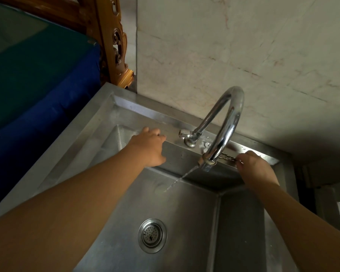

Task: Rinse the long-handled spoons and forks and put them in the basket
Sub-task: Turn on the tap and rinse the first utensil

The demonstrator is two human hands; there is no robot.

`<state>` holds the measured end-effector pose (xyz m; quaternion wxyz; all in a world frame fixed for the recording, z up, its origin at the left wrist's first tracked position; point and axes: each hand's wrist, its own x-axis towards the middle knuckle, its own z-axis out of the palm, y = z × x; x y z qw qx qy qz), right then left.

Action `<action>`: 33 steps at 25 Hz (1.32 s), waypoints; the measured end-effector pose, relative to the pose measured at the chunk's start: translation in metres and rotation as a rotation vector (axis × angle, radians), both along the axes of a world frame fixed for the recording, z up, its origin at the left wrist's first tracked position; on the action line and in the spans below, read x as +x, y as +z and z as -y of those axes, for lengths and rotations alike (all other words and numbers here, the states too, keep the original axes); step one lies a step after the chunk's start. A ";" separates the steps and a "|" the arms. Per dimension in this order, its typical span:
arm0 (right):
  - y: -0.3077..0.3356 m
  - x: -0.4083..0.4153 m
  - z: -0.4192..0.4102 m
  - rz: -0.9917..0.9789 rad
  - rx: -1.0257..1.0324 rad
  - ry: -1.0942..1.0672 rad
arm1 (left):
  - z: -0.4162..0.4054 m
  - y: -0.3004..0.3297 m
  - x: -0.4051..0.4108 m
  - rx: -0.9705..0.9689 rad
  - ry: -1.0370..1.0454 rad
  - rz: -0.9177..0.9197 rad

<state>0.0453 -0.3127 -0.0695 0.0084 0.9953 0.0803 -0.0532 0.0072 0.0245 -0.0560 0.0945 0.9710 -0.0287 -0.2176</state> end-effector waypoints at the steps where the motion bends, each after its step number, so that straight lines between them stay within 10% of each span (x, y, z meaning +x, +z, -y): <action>1: -0.001 0.002 -0.001 0.011 0.009 -0.005 | -0.001 0.001 0.000 -0.006 0.000 -0.004; 15: 0.059 -0.056 -0.016 0.374 0.352 -0.067 | 0.004 0.006 -0.001 -0.083 0.060 -0.025; 21: 0.064 -0.154 -0.062 -0.074 0.763 -0.396 | 0.024 -0.006 -0.066 -0.572 0.383 0.114; 26: 0.045 -0.204 -0.105 -0.363 1.033 -0.467 | 0.059 -0.005 -0.149 -1.151 0.668 -0.121; 33: 0.052 -0.218 -0.129 -0.446 1.215 -0.433 | 0.067 0.008 -0.170 -1.382 0.776 -0.039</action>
